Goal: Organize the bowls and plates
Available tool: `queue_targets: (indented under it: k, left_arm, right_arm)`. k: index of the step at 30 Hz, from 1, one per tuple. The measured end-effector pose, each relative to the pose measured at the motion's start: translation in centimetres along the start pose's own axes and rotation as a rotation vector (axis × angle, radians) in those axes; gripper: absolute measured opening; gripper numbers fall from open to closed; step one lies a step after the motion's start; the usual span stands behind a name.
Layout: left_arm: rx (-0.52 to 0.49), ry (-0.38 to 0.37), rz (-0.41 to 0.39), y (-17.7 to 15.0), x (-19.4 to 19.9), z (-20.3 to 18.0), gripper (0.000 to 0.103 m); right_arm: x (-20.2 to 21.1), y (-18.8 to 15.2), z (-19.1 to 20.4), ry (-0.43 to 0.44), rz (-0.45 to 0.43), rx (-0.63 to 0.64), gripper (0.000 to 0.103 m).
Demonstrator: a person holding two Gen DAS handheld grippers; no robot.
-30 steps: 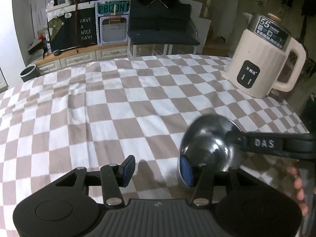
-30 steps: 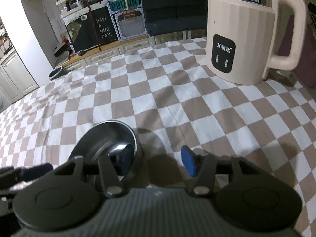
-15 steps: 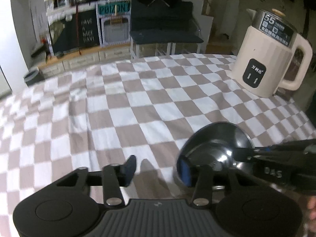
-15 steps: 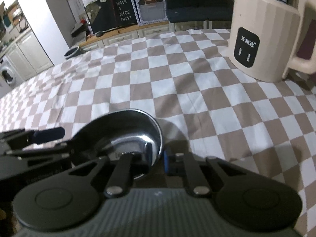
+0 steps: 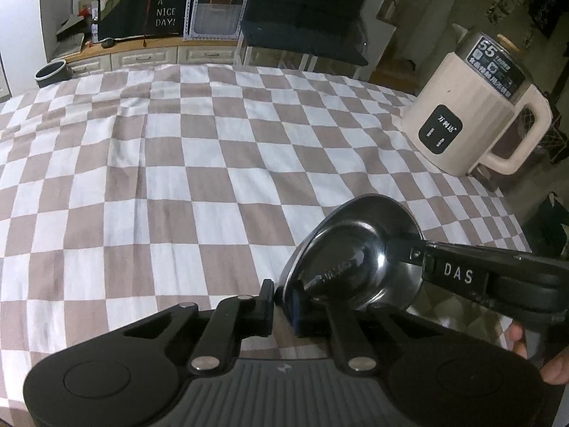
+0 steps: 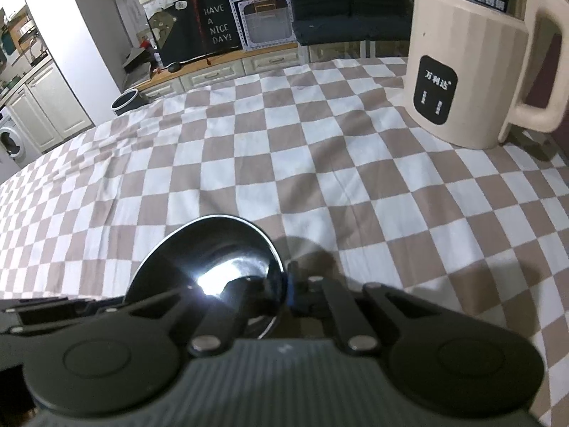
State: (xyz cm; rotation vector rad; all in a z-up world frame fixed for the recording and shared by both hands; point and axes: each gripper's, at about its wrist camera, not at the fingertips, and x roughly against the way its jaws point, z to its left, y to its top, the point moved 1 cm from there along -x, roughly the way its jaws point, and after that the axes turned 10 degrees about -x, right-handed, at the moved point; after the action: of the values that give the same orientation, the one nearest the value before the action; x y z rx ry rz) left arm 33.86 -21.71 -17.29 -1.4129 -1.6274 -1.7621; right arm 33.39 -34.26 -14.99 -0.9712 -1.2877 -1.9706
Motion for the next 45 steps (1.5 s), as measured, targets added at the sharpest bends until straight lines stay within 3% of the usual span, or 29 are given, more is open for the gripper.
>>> queue_targets:
  k: [9, 22, 27, 31, 34, 39, 45]
  left_arm:
    - [0.003, -0.014, -0.079, -0.2, 5.4, -0.2, 0.008]
    - [-0.053, -0.055, -0.172, -4.2, 14.1, -2.2, 0.009]
    - [-0.093, -0.062, -0.194, -6.0, 16.4, -3.1, 0.010]
    - [-0.109, -0.076, -0.192, -7.5, 16.4, -3.1, 0.010]
    - [-0.106, -0.104, -0.147, -8.4, 15.3, -3.1, 0.009]
    - [-0.189, -0.110, -0.114, -8.8, 14.0, -4.1, 0.009]
    - [-0.206, -0.118, -0.072, -9.4, 12.6, -4.3, 0.009]
  right_arm:
    - [5.3, -0.3, 1.3, 0.033, -0.070, 0.050, 0.006]
    - [14.5, -4.3, 1.0, 0.099, -0.139, 0.104, 0.008]
    - [16.3, -5.3, 0.7, 0.113, -0.142, 0.087, 0.008]
    - [16.4, -6.7, 0.7, 0.096, -0.118, 0.101, 0.008]
    - [15.7, -7.2, 0.8, 0.074, -0.090, 0.114, 0.008]
    - [14.1, -7.8, 0.8, 0.055, -0.042, 0.129, 0.008]
    - [12.1, -8.5, 1.8, 0.019, 0.013, 0.182, 0.008]
